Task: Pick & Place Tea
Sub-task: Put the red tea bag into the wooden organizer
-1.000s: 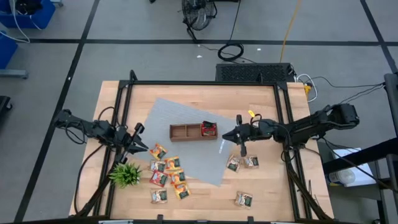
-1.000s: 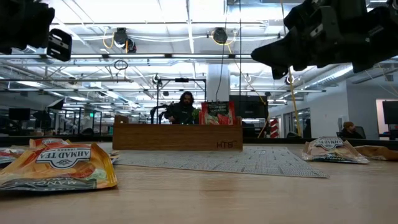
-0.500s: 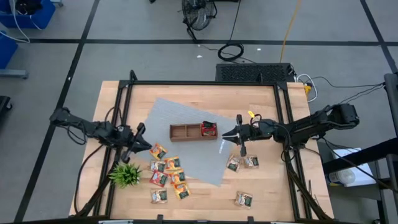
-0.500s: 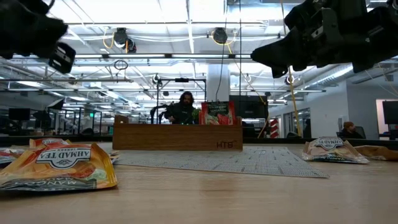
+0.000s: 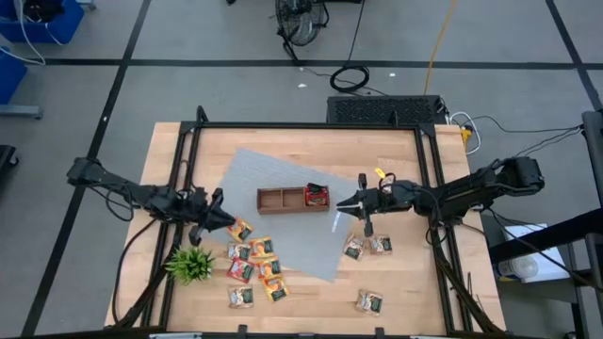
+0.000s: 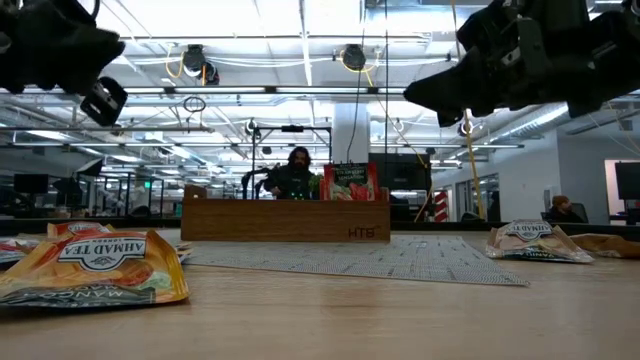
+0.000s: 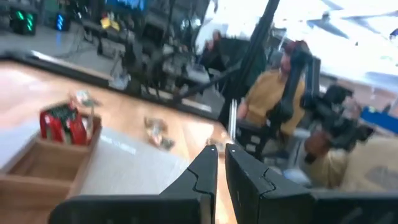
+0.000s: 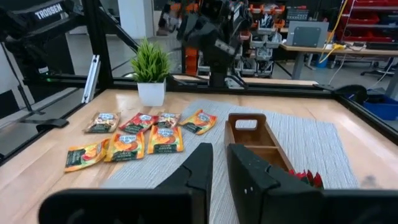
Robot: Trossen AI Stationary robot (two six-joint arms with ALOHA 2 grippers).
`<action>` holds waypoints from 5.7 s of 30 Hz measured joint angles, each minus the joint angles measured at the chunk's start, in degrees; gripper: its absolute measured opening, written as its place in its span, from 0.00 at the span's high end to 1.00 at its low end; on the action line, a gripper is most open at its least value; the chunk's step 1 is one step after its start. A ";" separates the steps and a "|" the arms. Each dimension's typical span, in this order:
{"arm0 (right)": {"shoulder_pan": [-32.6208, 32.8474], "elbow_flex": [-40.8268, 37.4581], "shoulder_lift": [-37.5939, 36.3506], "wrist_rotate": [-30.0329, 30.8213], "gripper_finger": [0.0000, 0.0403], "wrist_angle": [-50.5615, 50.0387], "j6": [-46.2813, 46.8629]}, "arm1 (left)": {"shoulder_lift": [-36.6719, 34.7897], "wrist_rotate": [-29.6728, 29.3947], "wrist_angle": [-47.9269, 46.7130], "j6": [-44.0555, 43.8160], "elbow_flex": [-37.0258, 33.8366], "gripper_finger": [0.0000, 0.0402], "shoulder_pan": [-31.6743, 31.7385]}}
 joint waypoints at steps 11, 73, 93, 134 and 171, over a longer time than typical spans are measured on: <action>0.00 -0.02 0.02 -0.15 0.89 -1.67 0.00 | -0.04 0.80 3.57 -5.47 0.00 0.91 0.00; 0.02 -0.04 0.00 -0.47 0.89 -1.75 -0.42 | 89.32 11.81 -75.37 -6.20 67.12 0.31 -15.85; 0.07 -0.04 0.00 -3.43 0.89 -2.59 -0.42 | 93.33 7.60 -73.68 -3.70 66.96 0.43 -16.67; -0.09 1.28 0.27 2.95 0.74 -0.75 4.29 | 89.12 -64.09 -81.87 34.74 83.19 0.99 -4.86; -11.48 17.99 27.47 -9.20 0.52 25.02 14.95 | 88.96 -67.26 -10.60 95.45 69.60 0.99 7.27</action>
